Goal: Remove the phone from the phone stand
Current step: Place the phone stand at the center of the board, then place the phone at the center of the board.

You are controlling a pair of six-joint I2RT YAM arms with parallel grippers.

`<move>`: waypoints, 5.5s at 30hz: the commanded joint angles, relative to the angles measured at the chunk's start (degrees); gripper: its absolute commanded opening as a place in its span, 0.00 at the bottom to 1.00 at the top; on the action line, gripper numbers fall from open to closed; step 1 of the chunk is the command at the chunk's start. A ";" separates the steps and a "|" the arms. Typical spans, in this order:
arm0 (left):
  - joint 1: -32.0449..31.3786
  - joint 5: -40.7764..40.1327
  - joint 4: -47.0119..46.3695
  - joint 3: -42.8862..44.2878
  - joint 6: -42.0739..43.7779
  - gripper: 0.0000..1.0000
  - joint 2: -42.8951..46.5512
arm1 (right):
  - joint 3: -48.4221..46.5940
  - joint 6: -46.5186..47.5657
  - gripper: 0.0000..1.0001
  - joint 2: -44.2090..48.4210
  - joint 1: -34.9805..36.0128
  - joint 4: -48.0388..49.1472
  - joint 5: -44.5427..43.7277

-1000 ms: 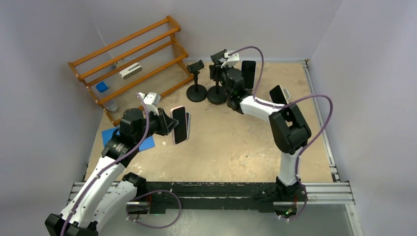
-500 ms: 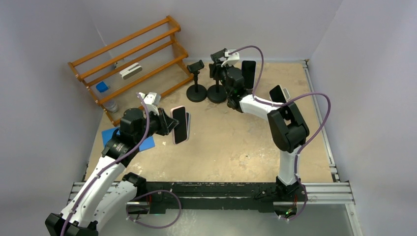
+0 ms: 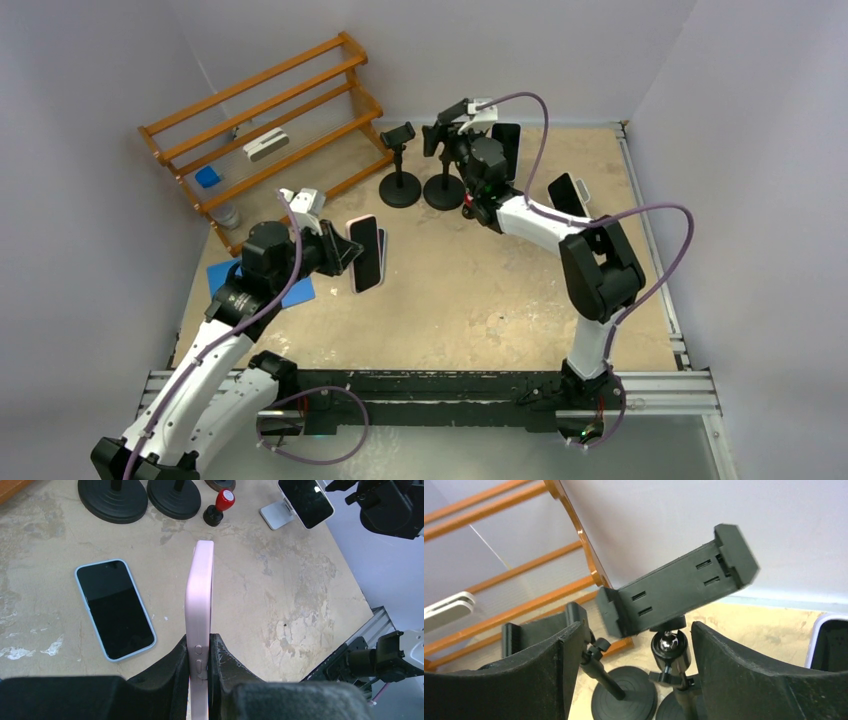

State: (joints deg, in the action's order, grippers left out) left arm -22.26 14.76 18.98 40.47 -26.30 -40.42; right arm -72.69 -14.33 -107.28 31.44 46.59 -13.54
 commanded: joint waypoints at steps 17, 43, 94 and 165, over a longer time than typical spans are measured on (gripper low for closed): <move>0.29 2.33 -5.97 0.58 0.29 0.00 2.33 | 9.73 -5.96 0.90 27.61 0.26 -8.77 0.76; 0.20 39.36 -34.89 -8.09 -8.27 0.00 6.32 | 47.80 -32.58 0.81 36.31 8.24 39.12 61.78; 0.20 38.35 -33.13 -7.45 -9.01 0.00 3.70 | 41.54 -47.76 0.19 20.16 14.79 66.23 54.40; 0.14 5.23 -8.27 -0.30 -3.14 0.82 8.29 | 19.20 -35.56 0.00 -0.91 7.30 -5.30 32.35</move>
State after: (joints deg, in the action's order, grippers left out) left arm -22.20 19.33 12.14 37.93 -30.37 -32.60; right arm -50.02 -49.15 -108.66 38.87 39.07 18.94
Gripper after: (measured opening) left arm 0.820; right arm 0.137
